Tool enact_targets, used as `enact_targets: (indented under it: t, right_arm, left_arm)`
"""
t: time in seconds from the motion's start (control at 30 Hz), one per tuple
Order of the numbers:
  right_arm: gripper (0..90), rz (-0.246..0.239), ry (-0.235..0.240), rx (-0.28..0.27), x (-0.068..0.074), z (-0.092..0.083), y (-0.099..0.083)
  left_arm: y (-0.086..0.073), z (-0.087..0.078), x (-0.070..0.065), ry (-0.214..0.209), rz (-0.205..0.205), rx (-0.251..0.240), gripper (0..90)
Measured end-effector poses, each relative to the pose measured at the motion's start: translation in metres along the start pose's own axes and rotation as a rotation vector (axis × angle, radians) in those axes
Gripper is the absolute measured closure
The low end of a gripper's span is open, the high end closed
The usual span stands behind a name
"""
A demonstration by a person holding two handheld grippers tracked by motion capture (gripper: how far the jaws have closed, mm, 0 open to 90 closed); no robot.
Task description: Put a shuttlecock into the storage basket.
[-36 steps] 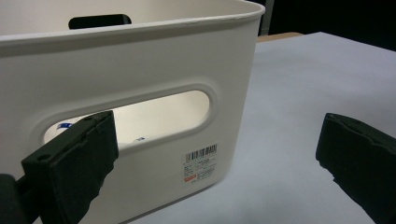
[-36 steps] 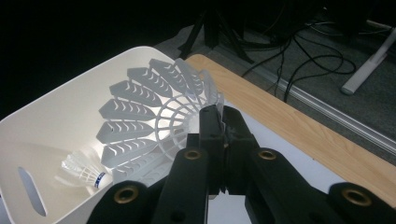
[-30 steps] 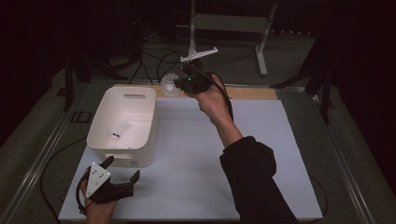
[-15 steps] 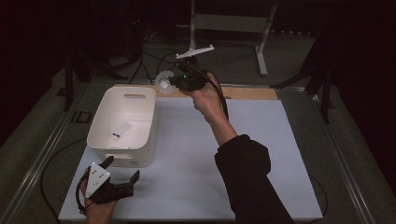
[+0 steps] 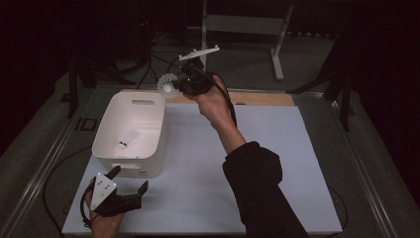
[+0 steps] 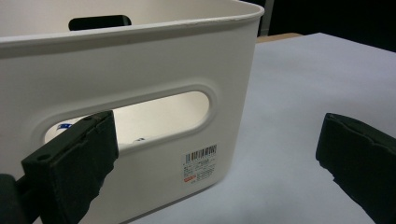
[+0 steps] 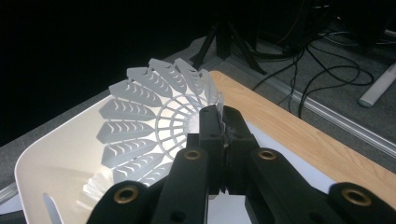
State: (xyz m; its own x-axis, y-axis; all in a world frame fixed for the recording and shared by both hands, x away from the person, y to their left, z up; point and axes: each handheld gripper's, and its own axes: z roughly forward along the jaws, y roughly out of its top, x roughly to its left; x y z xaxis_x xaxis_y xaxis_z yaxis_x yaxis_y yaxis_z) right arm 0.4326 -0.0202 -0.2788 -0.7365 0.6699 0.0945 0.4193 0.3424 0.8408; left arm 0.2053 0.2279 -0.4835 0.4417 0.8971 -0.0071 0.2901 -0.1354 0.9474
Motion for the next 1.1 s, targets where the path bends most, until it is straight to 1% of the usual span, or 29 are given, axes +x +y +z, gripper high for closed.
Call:
enact_targets:
  t: [0.4, 1.1]
  right_arm:
    - [88.7, -0.007, 0.003, 0.002, 0.007, 0.007, 0.003]
    - [88.6, -0.021, 0.031, 0.01, 0.022, 0.021, 0.005]
  left_arm:
    - [0.0, -0.001, 0.001, 0.003, -0.002, -0.004, 0.0]
    - [0.0, 0.0, 0.0, 0.0, 0.0, -0.002, 0.0]
